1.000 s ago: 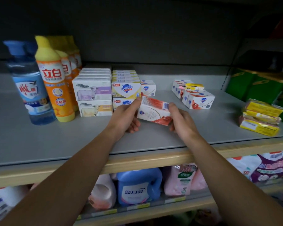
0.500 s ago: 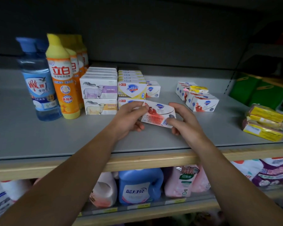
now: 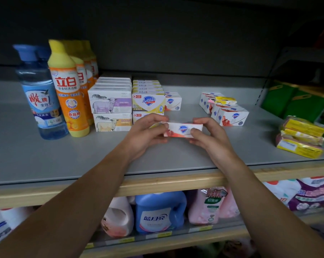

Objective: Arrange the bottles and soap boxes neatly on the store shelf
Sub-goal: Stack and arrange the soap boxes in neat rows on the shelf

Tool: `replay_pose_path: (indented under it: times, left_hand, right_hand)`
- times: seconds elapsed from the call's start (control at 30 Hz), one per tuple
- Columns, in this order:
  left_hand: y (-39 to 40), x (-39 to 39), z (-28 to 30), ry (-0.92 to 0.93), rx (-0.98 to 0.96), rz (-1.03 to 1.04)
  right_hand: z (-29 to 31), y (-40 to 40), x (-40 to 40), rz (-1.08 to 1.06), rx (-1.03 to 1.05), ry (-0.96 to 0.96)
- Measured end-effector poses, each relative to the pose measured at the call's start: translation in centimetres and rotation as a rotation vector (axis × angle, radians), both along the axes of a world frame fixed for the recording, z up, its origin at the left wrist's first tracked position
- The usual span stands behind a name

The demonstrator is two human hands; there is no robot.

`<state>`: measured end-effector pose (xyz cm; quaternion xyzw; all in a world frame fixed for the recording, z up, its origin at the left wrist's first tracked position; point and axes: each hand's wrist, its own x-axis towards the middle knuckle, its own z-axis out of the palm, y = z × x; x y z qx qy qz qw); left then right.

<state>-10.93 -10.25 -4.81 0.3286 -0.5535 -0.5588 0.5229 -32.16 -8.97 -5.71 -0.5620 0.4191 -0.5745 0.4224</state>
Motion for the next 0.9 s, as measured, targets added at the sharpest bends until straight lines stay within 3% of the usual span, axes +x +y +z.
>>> replay_pose_path:
  times: [0.13,0.37,0.53,0.8,0.9]
  left_hand:
    - [-0.2,-0.1,-0.2,-0.015,-0.041,0.015]
    - [-0.1,-0.1,-0.4,-0.051,-0.068,0.031]
    - [0.1,-0.5,-0.3,-0.096,-0.065,0.076]
    - [-0.2,-0.9,-0.7,-0.361,-0.153,0.258]
    - [-0.2,-0.7,-0.8,-0.46,-0.206,0.341]
  right_hand:
    - [0.2,0.2,0.2,-0.048,-0.047,0.16]
    - [0.1,0.3,0.1,-0.024,-0.089,0.244]
    - [-0.1,0.0,0.2,-0.171,-0.072,0.25]
    - [-0.1,-0.6,0.2,-0.397,-0.024,0.343]
    - [0.0,-0.4,0.0,-0.479,-0.161,0.526]
